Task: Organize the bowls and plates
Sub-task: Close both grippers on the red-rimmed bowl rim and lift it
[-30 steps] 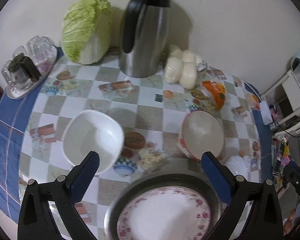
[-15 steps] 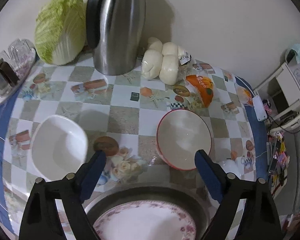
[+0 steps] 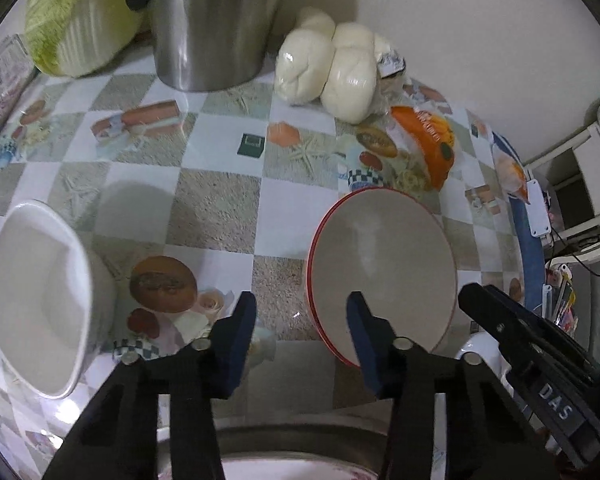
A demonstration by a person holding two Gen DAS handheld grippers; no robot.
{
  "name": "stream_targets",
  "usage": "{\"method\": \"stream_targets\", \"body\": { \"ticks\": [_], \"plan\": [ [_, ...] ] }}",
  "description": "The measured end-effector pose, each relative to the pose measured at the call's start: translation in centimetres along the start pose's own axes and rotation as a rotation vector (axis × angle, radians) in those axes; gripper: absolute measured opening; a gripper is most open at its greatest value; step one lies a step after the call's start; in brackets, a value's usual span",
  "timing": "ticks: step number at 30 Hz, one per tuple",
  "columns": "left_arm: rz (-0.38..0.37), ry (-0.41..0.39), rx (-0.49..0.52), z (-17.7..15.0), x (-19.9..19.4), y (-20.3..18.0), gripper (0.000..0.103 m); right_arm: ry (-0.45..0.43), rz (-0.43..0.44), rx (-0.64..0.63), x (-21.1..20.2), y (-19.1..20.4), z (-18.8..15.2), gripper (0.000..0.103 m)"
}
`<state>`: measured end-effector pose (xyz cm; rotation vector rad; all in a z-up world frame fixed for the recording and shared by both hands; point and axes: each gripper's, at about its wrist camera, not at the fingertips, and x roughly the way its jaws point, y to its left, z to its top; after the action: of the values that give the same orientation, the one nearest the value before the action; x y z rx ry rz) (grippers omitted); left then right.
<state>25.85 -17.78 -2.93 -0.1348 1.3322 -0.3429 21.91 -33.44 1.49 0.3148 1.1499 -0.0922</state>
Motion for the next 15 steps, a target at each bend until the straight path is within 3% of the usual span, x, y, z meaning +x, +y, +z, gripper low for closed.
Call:
{"method": "stream_targets", "body": {
  "ticks": [4,9,15],
  "plan": [
    [-0.002,0.025,0.0,0.0,1.3,0.1,0.041,0.022,0.009,-0.008,1.9,0.3,0.2,0.016],
    [-0.02,0.041,0.005,-0.1,2.5,0.1,0.037,0.051,0.016,-0.004,3.9,0.2,0.1,0.012],
    [-0.046,0.044,0.026,-0.1,2.9,-0.5,0.023,0.044,0.017,-0.015,4.4,0.7,-0.1,0.012]
  ]
}}
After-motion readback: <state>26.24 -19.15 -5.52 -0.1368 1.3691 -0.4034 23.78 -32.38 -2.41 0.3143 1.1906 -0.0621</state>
